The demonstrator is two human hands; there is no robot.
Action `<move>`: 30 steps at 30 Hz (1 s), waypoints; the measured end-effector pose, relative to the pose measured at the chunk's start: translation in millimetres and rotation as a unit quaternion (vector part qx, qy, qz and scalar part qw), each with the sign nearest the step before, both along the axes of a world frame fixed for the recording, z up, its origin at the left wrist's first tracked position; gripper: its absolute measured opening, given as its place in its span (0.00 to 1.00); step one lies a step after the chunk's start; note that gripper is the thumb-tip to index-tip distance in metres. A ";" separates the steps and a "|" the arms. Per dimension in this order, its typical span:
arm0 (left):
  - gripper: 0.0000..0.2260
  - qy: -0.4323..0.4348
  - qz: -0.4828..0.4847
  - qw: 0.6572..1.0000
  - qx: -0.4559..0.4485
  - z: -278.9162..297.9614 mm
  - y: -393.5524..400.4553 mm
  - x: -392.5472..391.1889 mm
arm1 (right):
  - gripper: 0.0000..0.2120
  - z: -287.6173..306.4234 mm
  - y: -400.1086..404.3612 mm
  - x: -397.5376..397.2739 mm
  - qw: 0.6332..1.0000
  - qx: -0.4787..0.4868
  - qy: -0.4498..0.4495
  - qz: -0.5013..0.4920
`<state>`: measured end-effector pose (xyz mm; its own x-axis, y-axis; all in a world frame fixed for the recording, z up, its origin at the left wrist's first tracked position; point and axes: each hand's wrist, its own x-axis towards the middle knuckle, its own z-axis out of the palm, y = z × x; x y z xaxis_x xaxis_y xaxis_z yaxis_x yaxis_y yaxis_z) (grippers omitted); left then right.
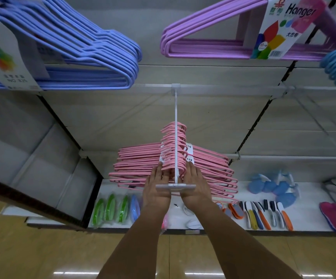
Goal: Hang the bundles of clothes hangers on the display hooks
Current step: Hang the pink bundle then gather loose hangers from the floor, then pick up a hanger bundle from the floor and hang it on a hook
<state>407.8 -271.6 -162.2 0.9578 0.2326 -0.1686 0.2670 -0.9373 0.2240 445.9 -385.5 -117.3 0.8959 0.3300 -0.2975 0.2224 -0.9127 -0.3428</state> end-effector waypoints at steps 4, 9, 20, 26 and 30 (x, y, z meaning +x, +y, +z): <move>0.28 0.004 -0.004 0.999 0.042 1.9 -8.2 -8.3 | 0.34 -5.7 -9.8 -6.8 0.999 -0.016 -0.018 0.027; 0.27 -0.086 0.079 0.988 -0.104 -14.2 -7.3 -13.0 | 0.33 -6.9 -29.4 -16.3 0.998 -0.037 -0.031 0.046; 0.24 -0.053 0.091 0.994 -0.030 35.8 -42.7 -70.2 | 0.29 14.5 -80.3 -54.5 0.998 -0.017 -0.054 0.020; 0.25 -0.017 0.026 0.998 -0.062 56.2 -80.0 -91.4 | 0.27 30.5 -131.1 -84.8 0.997 -0.001 -0.071 -0.025; 0.23 -0.014 -0.039 0.996 -0.084 76.8 -108.0 -85.8 | 0.24 48.0 -171.0 -103.6 0.992 0.012 -0.082 -0.092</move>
<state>322.0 -379.6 -85.4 0.9767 0.1282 -0.1721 0.1864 -0.9040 0.3849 342.4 -556.5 -69.3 0.9775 0.1607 -0.1365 0.1066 -0.9351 -0.3381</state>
